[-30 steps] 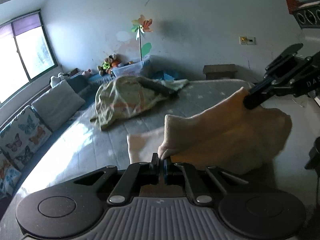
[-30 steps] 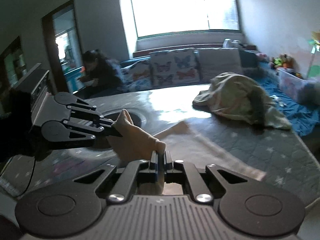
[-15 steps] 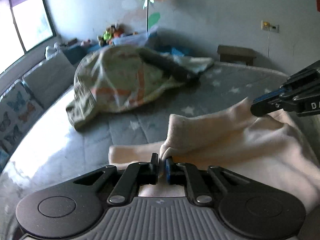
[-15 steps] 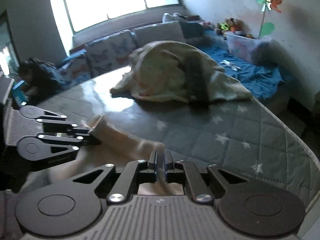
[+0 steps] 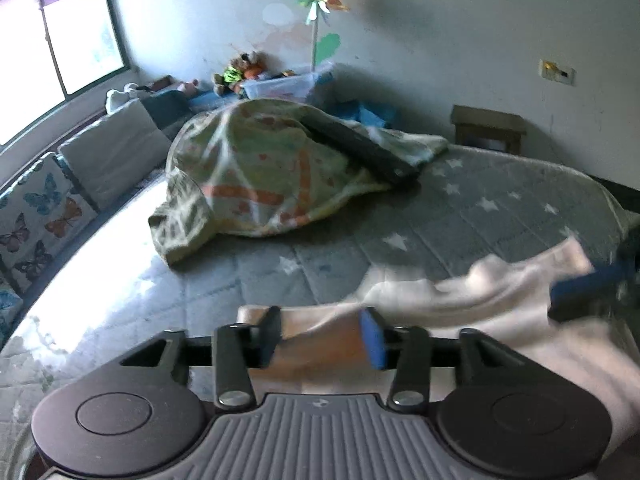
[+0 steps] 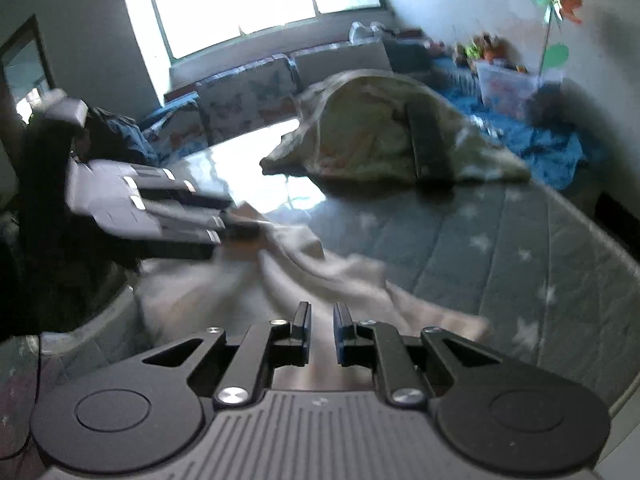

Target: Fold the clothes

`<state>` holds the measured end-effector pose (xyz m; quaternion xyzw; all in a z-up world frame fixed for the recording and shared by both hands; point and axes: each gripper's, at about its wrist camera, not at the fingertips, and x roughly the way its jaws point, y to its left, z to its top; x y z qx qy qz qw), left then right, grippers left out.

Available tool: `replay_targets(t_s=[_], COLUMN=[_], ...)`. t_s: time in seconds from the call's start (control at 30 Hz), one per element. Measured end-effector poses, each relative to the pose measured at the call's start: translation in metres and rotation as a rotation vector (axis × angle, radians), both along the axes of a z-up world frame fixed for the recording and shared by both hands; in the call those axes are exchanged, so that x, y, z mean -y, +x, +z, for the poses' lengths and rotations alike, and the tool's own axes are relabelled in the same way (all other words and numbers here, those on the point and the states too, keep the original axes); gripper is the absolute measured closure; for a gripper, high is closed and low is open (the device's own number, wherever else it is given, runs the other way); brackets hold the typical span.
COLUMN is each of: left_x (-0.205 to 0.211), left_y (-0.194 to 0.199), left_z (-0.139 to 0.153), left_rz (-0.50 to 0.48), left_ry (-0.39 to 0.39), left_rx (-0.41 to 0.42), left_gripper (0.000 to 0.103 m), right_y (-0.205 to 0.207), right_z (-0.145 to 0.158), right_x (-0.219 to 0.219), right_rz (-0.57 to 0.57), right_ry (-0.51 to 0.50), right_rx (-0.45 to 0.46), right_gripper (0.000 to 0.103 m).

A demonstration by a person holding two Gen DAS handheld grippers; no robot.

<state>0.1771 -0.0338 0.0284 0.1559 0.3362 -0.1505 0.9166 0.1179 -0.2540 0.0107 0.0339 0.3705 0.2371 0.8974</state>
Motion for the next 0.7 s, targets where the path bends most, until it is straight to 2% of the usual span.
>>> replay_targets(t_s=[0.1, 0.23, 0.33, 0.4, 0.53, 0.7], left_x=[-0.008, -0.019, -0.019, -0.012, 0.006, 0.011], left_y=[0.002, 0.0, -0.008, -0.013, -0.013, 0.003], left_z=[0.005, 0.009, 0.014, 0.014, 0.005, -0.011], left_rz=[0.037, 0.077, 0.056, 0.023, -0.021, 0.002], left_ry=[-0.002, -0.02, -0.071, -0.086, -0.058, -0.047], left_rx=[0.014, 0.024, 0.019, 0.01, -0.011, -0.055], left_gripper=[0.054, 0.054, 0.054, 0.054, 0.047, 0.043], right_y=[0.006, 0.008, 0.009, 0.011, 0.022, 0.033], right_z=[-0.011, -0.005, 0.003, 0.003, -0.003, -0.006], right_x=[0.005, 0.012, 0.01, 0.004, -0.013, -0.016], right_rz=[-0.059, -0.092, -0.086, -0.066, -0.035, -0.09], right_ry=[-0.004, 0.001, 0.02, 0.028, 0.012, -0.033], right_rx=[-0.04, -0.018, 0.01, 0.012, -0.003, 0.009], right_gripper=[0.092, 0.092, 0.091, 0.083, 0.079, 0.077])
